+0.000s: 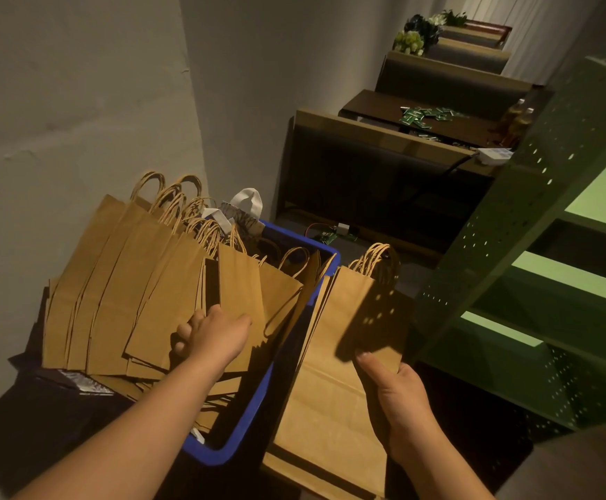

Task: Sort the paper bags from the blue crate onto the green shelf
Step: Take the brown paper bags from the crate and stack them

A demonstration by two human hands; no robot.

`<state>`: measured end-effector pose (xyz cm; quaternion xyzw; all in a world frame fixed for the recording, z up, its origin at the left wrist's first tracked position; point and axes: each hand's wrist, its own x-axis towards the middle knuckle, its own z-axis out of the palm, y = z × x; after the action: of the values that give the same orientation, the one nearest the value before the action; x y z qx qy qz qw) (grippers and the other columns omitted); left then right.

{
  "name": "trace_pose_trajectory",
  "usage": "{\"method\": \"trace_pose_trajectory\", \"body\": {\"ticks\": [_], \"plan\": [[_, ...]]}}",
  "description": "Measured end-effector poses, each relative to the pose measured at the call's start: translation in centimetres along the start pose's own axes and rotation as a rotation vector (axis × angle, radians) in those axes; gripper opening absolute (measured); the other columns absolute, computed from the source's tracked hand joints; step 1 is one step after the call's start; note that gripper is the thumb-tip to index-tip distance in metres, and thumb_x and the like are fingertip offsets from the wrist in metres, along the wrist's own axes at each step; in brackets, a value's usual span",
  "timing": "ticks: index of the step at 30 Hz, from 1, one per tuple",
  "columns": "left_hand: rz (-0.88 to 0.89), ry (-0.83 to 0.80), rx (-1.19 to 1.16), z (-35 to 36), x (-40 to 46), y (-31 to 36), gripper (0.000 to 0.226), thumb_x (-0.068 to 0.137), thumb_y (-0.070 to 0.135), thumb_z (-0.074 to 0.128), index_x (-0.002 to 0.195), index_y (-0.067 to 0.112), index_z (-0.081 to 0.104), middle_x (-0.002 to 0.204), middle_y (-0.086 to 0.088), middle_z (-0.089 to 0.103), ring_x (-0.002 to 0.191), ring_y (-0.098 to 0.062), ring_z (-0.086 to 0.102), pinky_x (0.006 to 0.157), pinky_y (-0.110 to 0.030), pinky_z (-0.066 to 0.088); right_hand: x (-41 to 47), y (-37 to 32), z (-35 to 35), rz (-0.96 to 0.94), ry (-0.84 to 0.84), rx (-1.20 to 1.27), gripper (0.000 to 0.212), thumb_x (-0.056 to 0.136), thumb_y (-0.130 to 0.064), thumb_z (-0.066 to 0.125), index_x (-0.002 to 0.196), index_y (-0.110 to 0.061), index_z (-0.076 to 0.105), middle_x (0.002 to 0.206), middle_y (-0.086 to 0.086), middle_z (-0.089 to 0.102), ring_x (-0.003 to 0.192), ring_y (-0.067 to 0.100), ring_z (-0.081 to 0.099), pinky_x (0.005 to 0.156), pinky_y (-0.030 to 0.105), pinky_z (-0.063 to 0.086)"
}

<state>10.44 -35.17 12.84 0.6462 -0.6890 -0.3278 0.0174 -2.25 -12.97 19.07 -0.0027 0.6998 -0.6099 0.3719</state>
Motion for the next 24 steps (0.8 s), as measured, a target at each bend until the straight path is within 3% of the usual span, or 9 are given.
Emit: {"method": "trace_pose_trajectory", "body": {"ticks": [6, 10, 14, 18, 20, 24], "plan": [[-0.038, 0.033, -0.183, 0.3, 0.1, -0.1, 0.072, 0.093, 0.056, 0.053, 0.156, 0.027, 0.034, 0.160, -0.008, 0.035, 0.142, -0.035, 0.027, 0.115, -0.057, 0.030, -0.1, -0.1, -0.2, 0.000, -0.002, -0.004, 0.030, 0.087, -0.026, 0.077, 0.105, -0.009, 0.061, 0.091, 0.015, 0.067, 0.076, 0.024, 0.056, 0.064, 0.032, 0.040], [-0.010, 0.115, -0.298, 0.0, 0.4, 0.1, 0.071, 0.096, 0.043, 0.060, 0.158, 0.026, 0.030, 0.157, -0.009, 0.041, 0.144, -0.036, 0.031, 0.114, -0.057, 0.035, -0.1, -0.1, -0.2, -0.005, -0.015, 0.006, 0.030, 0.087, -0.025, 0.077, 0.107, -0.009, 0.061, 0.095, 0.017, 0.066, 0.078, 0.025, 0.057, 0.065, 0.032, 0.040], [0.036, -0.005, -0.347, 0.3, 0.0, 0.3, 0.063, 0.104, 0.029, 0.055, 0.160, 0.017, 0.029, 0.159, -0.013, 0.041, 0.140, -0.034, 0.045, 0.107, -0.048, 0.045, -0.3, 0.0, 0.0, -0.009, -0.027, 0.023, 0.031, 0.087, -0.024, 0.077, 0.109, -0.010, 0.060, 0.100, 0.018, 0.066, 0.085, 0.026, 0.058, 0.068, 0.033, 0.041], [0.061, -0.047, -0.297, 0.3, -0.9, 0.3, 0.056, 0.109, 0.027, 0.047, 0.160, 0.012, 0.030, 0.160, -0.012, 0.041, 0.143, -0.033, 0.044, 0.111, -0.045, 0.042, -0.6, -0.1, 0.0, -0.024, -0.052, 0.016, 0.028, 0.088, -0.023, 0.076, 0.108, -0.014, 0.059, 0.102, 0.016, 0.066, 0.087, 0.027, 0.059, 0.069, 0.033, 0.042], [0.090, -0.026, -0.294, -0.5, -1.2, 0.2, 0.050, 0.109, 0.025, 0.045, 0.157, 0.012, 0.035, 0.154, -0.012, 0.048, 0.134, -0.031, 0.051, 0.105, -0.044, 0.046, -0.8, -0.2, 0.1, -0.029, -0.064, 0.015, 0.029, 0.089, -0.024, 0.075, 0.110, -0.013, 0.059, 0.102, 0.016, 0.066, 0.086, 0.025, 0.059, 0.068, 0.032, 0.042], [0.161, 0.016, -0.446, -3.4, -1.1, 0.3, 0.035, 0.108, 0.026, 0.047, 0.142, 0.016, 0.049, 0.128, -0.007, 0.062, 0.105, -0.022, 0.059, 0.078, -0.034, 0.052, -1.3, -0.9, 0.3, -0.046, -0.106, 0.028, 0.024, 0.090, -0.022, 0.073, 0.111, -0.016, 0.061, 0.099, 0.009, 0.070, 0.087, 0.021, 0.064, 0.067, 0.027, 0.042]]}}
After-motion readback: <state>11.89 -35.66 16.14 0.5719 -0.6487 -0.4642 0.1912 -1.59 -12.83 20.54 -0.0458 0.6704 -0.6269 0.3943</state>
